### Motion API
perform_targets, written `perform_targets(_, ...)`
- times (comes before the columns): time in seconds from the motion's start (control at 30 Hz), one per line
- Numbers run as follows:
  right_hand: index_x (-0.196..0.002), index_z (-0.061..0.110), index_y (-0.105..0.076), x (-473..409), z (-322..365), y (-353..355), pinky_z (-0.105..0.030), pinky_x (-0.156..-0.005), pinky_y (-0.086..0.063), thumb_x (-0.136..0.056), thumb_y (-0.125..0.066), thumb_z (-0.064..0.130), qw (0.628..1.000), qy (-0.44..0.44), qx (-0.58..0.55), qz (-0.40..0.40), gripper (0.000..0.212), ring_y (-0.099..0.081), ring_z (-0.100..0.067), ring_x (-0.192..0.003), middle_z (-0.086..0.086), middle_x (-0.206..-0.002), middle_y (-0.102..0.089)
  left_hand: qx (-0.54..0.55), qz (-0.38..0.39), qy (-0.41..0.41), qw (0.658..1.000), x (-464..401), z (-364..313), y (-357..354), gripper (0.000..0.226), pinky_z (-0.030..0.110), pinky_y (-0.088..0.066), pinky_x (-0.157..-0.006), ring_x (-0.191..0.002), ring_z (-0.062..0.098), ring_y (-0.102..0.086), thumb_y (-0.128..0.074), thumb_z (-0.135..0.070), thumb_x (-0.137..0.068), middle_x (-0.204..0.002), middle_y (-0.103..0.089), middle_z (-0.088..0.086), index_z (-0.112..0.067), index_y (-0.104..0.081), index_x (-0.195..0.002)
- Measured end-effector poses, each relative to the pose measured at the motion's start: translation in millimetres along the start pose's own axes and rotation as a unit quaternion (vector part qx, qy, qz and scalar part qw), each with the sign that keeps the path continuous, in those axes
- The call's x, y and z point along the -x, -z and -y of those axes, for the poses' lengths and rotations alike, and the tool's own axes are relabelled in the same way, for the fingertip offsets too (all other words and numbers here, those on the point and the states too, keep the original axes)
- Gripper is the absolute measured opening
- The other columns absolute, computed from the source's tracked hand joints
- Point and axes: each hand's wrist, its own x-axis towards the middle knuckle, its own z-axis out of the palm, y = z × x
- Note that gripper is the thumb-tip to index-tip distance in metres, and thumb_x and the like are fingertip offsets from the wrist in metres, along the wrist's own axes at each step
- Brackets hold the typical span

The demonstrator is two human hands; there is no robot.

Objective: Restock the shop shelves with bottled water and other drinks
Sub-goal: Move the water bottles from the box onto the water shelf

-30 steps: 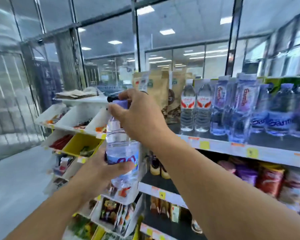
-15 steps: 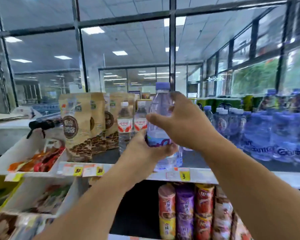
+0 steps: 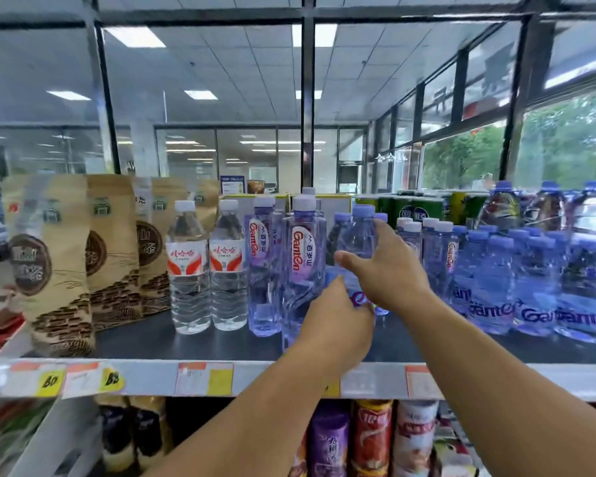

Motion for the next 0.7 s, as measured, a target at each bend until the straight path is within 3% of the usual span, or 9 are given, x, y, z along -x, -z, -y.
perform_targets(0.07, -0.148, 0.023, -0.037, -7, -6, -14, -0.045, -0.095, -0.048, -0.086, -0.071, 0.050, 1.000, -0.006, 0.001, 0.008, 0.077, -0.054, -0.030, -0.127, -0.005, -0.141, -0.057, 0.014, 0.015, 0.012, 1.000, -6, 1, -5, 0.033, 0.035, -0.041, -0.056, -0.095, 0.045, -0.060, -0.049, -0.023, -0.087, -0.106, -0.063, 0.021, -0.017, -0.052, -0.119)
perform_targets(0.13, -0.151, 0.022, -0.031, -11, -11, -24, -0.046, -0.097, -0.046, -0.088, -0.070, 0.049, 1.000, -0.012, -0.002, 0.021, 0.079, -0.051, -0.032, -0.130, -0.008, -0.146, -0.053, 0.009, 0.027, 0.025, 0.999, -7, 3, -8, 0.027, 0.030, -0.033, -0.050, -0.098, 0.039, -0.059, -0.051, -0.015, -0.089, -0.089, -0.058, 0.016, -0.012, -0.053, -0.115)
perform_targets(0.27, -0.156, 0.019, -0.022, -20, -17, -32, -0.046, -0.096, -0.045, -0.091, -0.067, 0.050, 0.999, -0.019, 0.010, 0.044, 0.084, -0.049, -0.035, -0.132, -0.013, -0.148, -0.049, 0.005, 0.043, 0.025, 0.999, -11, 14, -11, 0.021, 0.031, -0.037, -0.059, -0.070, 0.026, -0.051, -0.051, -0.017, -0.091, -0.085, -0.055, 0.007, -0.014, -0.056, -0.111)
perform_targets(0.43, -0.157, 0.022, -0.021, -22, -19, -32, -0.046, -0.099, -0.045, -0.091, -0.066, 0.052, 0.998, -0.014, 0.007, 0.055, 0.085, -0.046, -0.033, -0.135, -0.009, -0.153, -0.045, -0.003, 0.049, 0.018, 0.999, -6, 16, -2, 0.018, 0.027, -0.033, -0.050, -0.061, 0.015, -0.043, -0.047, -0.017, -0.094, -0.079, -0.054, 0.000, -0.019, -0.060, -0.107)
perform_targets(0.53, -0.159, 0.029, -0.011, -13, -16, -28, -0.051, -0.101, -0.045, -0.090, -0.061, 0.061, 0.998, -0.036, -0.001, 0.051, 0.091, -0.043, -0.032, -0.139, -0.005, -0.158, -0.038, -0.011, 0.066, 0.015, 0.998, 0, 12, 3, 0.028, 0.029, -0.044, -0.059, -0.071, 0.015, -0.052, -0.046, -0.017, -0.096, -0.095, -0.061, 0.001, -0.022, -0.057, -0.121)
perform_targets(0.6, -0.158, 0.028, -0.016, -3, -10, -23, -0.049, -0.098, -0.045, -0.092, -0.056, 0.063, 0.999, -0.044, 0.003, -0.005, 0.085, -0.045, -0.029, -0.137, -0.001, -0.157, -0.038, -0.002, 0.067, 0.001, 0.998, 8, 9, 6, 0.027, 0.030, -0.045, -0.075, -0.081, 0.012, -0.055, -0.046, -0.015, -0.097, -0.104, -0.056, -0.006, -0.028, -0.056, -0.117)
perform_targets(0.7, -0.140, 0.025, -0.044, 19, 11, -10, -0.037, -0.081, -0.042, -0.097, -0.054, 0.048, 0.989, -0.001, -0.031, -0.146, 0.049, -0.055, -0.020, -0.114, 0.004, -0.133, -0.055, -0.005, 0.052, -0.020, 0.998, 29, 5, 17, 0.017, 0.027, -0.035, -0.064, -0.066, 0.019, -0.046, -0.042, -0.008, -0.095, -0.088, -0.042, 0.000, -0.024, -0.048, -0.092)
